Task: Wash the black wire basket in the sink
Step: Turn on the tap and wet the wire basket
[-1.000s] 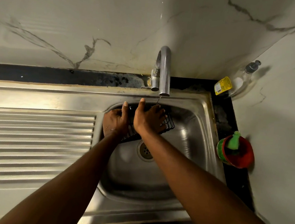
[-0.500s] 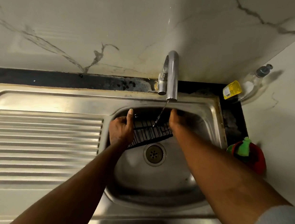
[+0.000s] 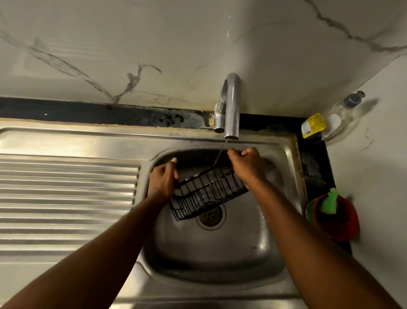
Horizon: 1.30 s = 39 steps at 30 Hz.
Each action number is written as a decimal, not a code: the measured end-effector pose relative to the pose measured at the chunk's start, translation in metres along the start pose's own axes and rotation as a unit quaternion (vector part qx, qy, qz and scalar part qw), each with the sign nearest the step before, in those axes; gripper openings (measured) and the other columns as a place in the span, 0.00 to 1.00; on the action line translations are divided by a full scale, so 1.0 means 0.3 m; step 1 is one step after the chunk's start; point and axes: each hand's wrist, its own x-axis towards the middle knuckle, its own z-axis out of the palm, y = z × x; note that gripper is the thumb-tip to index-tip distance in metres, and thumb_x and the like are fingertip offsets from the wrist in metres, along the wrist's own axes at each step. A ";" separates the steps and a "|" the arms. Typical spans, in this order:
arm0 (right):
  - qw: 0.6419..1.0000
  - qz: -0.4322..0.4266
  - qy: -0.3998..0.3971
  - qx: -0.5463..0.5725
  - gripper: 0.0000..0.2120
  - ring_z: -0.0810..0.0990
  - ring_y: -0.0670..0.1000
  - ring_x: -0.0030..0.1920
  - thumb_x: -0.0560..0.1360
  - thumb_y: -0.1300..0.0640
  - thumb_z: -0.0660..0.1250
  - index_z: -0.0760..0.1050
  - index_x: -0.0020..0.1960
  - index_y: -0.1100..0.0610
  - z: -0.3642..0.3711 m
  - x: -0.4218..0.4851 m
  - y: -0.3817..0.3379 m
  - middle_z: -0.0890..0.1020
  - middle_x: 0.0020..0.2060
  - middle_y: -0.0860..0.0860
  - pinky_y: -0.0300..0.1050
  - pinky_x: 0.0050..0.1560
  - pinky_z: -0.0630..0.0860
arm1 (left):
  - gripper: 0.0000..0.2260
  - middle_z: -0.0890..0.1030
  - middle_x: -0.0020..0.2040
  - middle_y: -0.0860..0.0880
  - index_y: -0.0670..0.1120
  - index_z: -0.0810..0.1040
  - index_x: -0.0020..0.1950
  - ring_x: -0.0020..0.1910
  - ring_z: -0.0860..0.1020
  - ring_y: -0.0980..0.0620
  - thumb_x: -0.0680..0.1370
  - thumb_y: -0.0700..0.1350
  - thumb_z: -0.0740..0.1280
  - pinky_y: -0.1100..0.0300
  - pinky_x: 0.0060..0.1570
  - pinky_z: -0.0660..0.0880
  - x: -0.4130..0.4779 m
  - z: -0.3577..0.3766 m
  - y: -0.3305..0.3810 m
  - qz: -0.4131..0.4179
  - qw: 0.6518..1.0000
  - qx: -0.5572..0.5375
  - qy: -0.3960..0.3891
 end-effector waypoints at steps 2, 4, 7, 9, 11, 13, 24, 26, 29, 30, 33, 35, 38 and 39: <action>1.000 -0.023 0.004 -0.007 0.25 0.81 0.50 0.39 0.75 0.35 0.67 0.73 0.60 0.55 0.021 -0.038 -0.065 0.84 0.46 0.52 0.42 0.34 0.76 | 0.20 0.77 0.32 0.48 0.46 0.75 0.38 0.31 0.73 0.54 0.85 0.57 0.62 0.57 0.33 0.70 -0.020 0.013 0.022 0.049 0.997 0.061 -0.014; 0.999 -0.048 0.017 -0.015 0.28 0.84 0.52 0.43 0.74 0.33 0.69 0.72 0.62 0.54 0.048 -0.088 -0.125 0.84 0.51 0.52 0.48 0.40 0.83 | 0.19 0.78 0.34 0.50 0.48 0.75 0.40 0.33 0.75 0.53 0.85 0.58 0.61 0.57 0.34 0.71 -0.038 0.029 0.057 0.114 0.988 0.101 -0.022; 0.990 -0.103 0.079 -0.060 0.32 0.84 0.57 0.54 0.75 0.30 0.66 0.75 0.64 0.57 0.061 -0.167 -0.197 0.84 0.56 0.55 0.49 0.52 0.81 | 0.20 0.83 0.45 0.50 0.46 0.80 0.47 0.43 0.79 0.53 0.87 0.55 0.56 0.57 0.44 0.75 -0.056 0.062 0.120 0.182 0.979 0.094 -0.021; 0.983 -0.146 0.094 -0.061 0.30 0.83 0.58 0.57 0.78 0.33 0.62 0.77 0.63 0.57 0.055 -0.215 -0.235 0.85 0.56 0.57 0.46 0.51 0.75 | 0.20 0.83 0.45 0.51 0.47 0.81 0.47 0.42 0.78 0.56 0.88 0.51 0.54 0.63 0.42 0.72 -0.075 0.076 0.163 0.170 0.983 0.061 0.019; 0.979 -0.191 0.070 -0.032 0.24 0.83 0.58 0.56 0.81 0.37 0.60 0.77 0.62 0.56 0.068 -0.270 -0.249 0.85 0.54 0.57 0.44 0.49 0.72 | 0.22 0.80 0.35 0.52 0.49 0.78 0.38 0.34 0.76 0.58 0.88 0.51 0.56 0.62 0.34 0.69 -0.086 0.083 0.184 0.121 0.990 0.029 0.069; 0.961 -0.258 0.063 -0.076 0.23 0.79 0.58 0.61 0.81 0.40 0.58 0.73 0.69 0.53 0.127 -0.351 -0.216 0.82 0.59 0.57 0.47 0.55 0.73 | 0.25 0.77 0.31 0.52 0.48 0.77 0.34 0.30 0.74 0.60 0.87 0.56 0.57 0.61 0.30 0.68 -0.073 0.075 0.173 0.014 0.994 0.005 0.109; 0.980 -0.163 0.047 -0.103 0.39 0.45 0.54 0.83 0.81 0.31 0.36 0.45 0.84 0.53 0.174 -0.274 -0.034 0.49 0.84 0.54 0.65 0.80 0.44 | 0.32 0.78 0.30 0.43 0.38 0.75 0.32 0.32 0.76 0.46 0.85 0.61 0.57 0.51 0.36 0.71 -0.065 0.107 0.169 -0.075 0.985 -0.067 0.143; 0.991 -0.094 0.019 -0.093 0.41 0.52 0.57 0.82 0.81 0.30 0.39 0.47 0.84 0.55 0.141 -0.205 -0.098 0.53 0.83 0.57 0.65 0.79 0.47 | 0.30 0.76 0.30 0.44 0.35 0.77 0.34 0.31 0.74 0.48 0.86 0.57 0.59 0.53 0.35 0.68 -0.078 0.121 0.189 -0.068 0.987 -0.056 0.133; 0.998 0.051 -0.024 -0.039 0.37 0.75 0.61 0.66 0.83 0.33 0.47 0.63 0.77 0.61 0.074 -0.081 -0.190 0.74 0.71 0.61 0.54 0.62 0.71 | 0.28 0.73 0.28 0.46 0.35 0.77 0.33 0.28 0.70 0.52 0.85 0.54 0.61 0.57 0.30 0.65 -0.122 0.152 0.202 -0.035 0.992 -0.029 0.122; 0.997 0.073 -0.024 -0.021 0.33 0.78 0.61 0.63 0.84 0.37 0.48 0.67 0.74 0.62 0.064 -0.058 -0.209 0.77 0.68 0.61 0.52 0.57 0.72 | 0.28 0.72 0.27 0.47 0.37 0.74 0.31 0.27 0.68 0.53 0.85 0.53 0.62 0.59 0.28 0.63 -0.135 0.164 0.198 -0.031 0.992 -0.023 0.123; 0.997 0.044 0.026 -0.056 0.27 0.76 0.63 0.67 0.84 0.43 0.51 0.68 0.72 0.61 0.092 -0.072 -0.217 0.76 0.69 0.61 0.57 0.66 0.70 | 0.27 0.69 0.26 0.48 0.43 0.68 0.27 0.26 0.66 0.53 0.85 0.51 0.61 0.58 0.27 0.62 -0.143 0.184 0.183 -0.025 0.988 -0.037 0.148; 0.995 -0.002 0.043 -0.089 0.28 0.70 0.64 0.71 0.83 0.44 0.52 0.62 0.77 0.59 0.120 -0.116 -0.201 0.70 0.73 0.62 0.60 0.71 0.65 | 0.26 0.68 0.25 0.47 0.42 0.68 0.28 0.26 0.65 0.52 0.86 0.49 0.60 0.61 0.26 0.60 -0.136 0.180 0.170 -0.020 0.987 -0.042 0.154; 0.987 -0.072 0.027 -0.144 0.34 0.52 0.64 0.81 0.84 0.40 0.51 0.51 0.83 0.57 0.155 -0.205 -0.175 0.53 0.81 0.64 0.62 0.80 0.49 | 0.25 0.75 0.27 0.44 0.39 0.76 0.31 0.27 0.71 0.50 0.86 0.46 0.60 0.57 0.30 0.66 -0.121 0.162 0.160 -0.025 0.990 -0.049 0.133; 0.982 -0.098 0.032 -0.161 0.35 0.47 0.63 0.82 0.84 0.39 0.50 0.49 0.83 0.58 0.175 -0.236 -0.169 0.49 0.82 0.64 0.62 0.80 0.44 | 0.23 0.78 0.30 0.42 0.39 0.79 0.34 0.30 0.75 0.48 0.86 0.46 0.61 0.54 0.34 0.71 -0.111 0.157 0.161 -0.034 0.990 -0.058 0.123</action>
